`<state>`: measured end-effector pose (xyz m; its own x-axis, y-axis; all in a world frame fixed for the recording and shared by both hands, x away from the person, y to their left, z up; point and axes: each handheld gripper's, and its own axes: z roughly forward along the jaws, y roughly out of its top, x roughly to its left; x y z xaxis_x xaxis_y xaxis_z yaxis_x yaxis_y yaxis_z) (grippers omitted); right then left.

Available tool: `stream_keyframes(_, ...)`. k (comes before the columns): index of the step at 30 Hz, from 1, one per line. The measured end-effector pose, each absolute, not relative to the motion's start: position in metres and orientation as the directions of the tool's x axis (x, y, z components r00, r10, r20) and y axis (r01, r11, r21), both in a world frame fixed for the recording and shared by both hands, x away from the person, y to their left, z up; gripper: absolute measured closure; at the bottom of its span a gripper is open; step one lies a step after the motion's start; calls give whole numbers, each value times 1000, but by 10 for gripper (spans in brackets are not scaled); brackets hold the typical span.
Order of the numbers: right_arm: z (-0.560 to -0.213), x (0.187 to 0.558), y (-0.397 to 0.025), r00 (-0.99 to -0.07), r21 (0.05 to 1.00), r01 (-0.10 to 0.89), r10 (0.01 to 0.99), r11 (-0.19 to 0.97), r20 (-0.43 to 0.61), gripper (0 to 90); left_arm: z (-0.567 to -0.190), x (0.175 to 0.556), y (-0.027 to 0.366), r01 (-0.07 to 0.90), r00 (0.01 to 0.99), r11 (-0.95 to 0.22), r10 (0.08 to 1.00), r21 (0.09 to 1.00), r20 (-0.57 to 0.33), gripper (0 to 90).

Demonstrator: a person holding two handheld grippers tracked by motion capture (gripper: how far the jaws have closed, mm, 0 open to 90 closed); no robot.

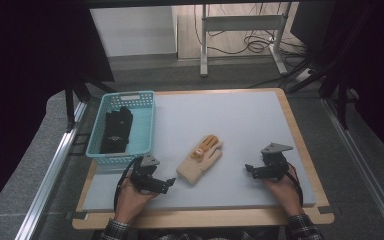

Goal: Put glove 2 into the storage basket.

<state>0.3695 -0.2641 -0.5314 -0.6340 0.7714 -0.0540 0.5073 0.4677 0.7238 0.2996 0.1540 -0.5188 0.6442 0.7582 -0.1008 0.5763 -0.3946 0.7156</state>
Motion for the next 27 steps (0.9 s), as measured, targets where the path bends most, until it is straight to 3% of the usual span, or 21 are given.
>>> stream_keyframes(10,-531,370,-264,-634,724,507,771,467,-54,131,-494,326,100,540,721,-492,689,683,-74,19)
stream_keyframes(27,-531,370,-264,-634,724,508,771,466,-52,131,-528,379,45,619,713,-527,688,582,-134,23)
